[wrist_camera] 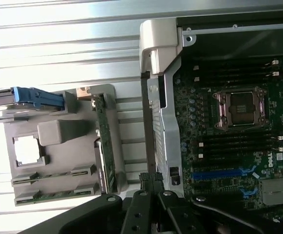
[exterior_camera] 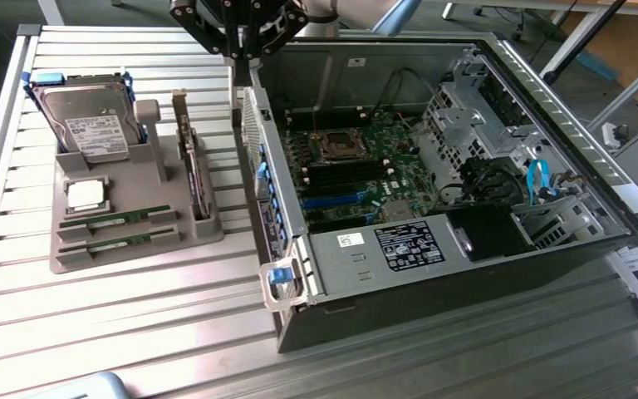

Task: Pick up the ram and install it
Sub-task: 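Reach for the ram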

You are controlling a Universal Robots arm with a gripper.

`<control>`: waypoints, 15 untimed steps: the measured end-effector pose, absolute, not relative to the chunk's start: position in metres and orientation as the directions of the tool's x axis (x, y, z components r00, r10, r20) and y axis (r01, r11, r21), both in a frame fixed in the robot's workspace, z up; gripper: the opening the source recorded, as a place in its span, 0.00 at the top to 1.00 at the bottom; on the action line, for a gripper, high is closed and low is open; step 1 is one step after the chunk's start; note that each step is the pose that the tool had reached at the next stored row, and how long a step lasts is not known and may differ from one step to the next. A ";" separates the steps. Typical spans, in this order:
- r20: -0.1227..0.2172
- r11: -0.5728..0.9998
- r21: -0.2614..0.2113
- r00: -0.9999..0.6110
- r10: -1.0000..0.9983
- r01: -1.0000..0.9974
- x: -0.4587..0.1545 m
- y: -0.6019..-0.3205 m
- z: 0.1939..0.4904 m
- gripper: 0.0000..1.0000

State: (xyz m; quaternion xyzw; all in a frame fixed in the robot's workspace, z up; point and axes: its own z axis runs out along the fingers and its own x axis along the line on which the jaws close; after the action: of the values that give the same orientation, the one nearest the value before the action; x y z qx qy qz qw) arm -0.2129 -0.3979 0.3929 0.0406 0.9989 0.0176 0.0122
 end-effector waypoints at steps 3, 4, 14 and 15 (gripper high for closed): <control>-0.023 0.996 0.036 -0.996 0.081 0.081 -0.220 -0.398 0.393 0.90; -0.023 0.996 0.036 -0.996 0.081 0.081 -0.221 -0.398 0.393 0.90; -0.023 0.996 0.036 -0.996 0.081 0.081 -0.233 -0.398 0.393 0.90; -0.023 0.996 0.036 -0.996 0.081 0.081 -0.234 -0.398 0.393 0.90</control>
State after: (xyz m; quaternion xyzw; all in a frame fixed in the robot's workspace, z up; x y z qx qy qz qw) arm -0.2342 -0.3979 0.3930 0.0406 0.9989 0.0176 0.0122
